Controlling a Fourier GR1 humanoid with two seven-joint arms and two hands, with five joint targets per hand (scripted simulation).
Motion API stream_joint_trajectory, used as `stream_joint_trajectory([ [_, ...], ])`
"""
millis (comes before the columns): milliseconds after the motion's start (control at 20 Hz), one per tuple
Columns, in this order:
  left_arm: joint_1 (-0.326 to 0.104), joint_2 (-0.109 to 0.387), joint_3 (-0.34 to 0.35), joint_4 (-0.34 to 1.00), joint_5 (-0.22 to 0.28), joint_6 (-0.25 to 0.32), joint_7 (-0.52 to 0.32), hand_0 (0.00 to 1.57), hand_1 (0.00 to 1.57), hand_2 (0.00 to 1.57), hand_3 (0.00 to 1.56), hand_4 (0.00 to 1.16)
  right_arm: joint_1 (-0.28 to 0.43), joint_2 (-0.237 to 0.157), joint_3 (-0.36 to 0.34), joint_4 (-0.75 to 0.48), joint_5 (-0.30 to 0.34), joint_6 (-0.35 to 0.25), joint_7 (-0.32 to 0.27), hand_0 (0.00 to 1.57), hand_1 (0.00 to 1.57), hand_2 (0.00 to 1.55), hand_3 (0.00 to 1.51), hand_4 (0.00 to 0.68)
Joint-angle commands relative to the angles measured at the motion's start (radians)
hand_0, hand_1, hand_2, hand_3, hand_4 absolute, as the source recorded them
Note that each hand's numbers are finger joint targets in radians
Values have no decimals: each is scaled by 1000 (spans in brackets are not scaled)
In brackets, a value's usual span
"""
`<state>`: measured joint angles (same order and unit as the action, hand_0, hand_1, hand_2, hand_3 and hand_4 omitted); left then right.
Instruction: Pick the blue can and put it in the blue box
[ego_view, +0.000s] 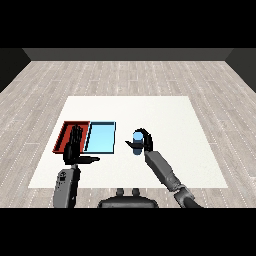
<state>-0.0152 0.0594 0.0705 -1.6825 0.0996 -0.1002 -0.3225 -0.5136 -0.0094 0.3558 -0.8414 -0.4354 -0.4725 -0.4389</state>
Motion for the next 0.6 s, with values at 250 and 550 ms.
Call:
stream_joint_trajectory([
  [250, -46, -57, -139, 94, -77, 27, 11, 0, 0, 0, 0, 0, -58, -146, 25, -233, 120, -37, 193, 1428, 1428, 1447, 1394, 624],
  [550, 7, -58, -220, 45, -103, 30, 88, 0, 0, 0, 0, 0, -1, -170, 63, -430, 218, -73, 283, 1418, 1418, 1445, 1407, 622],
])
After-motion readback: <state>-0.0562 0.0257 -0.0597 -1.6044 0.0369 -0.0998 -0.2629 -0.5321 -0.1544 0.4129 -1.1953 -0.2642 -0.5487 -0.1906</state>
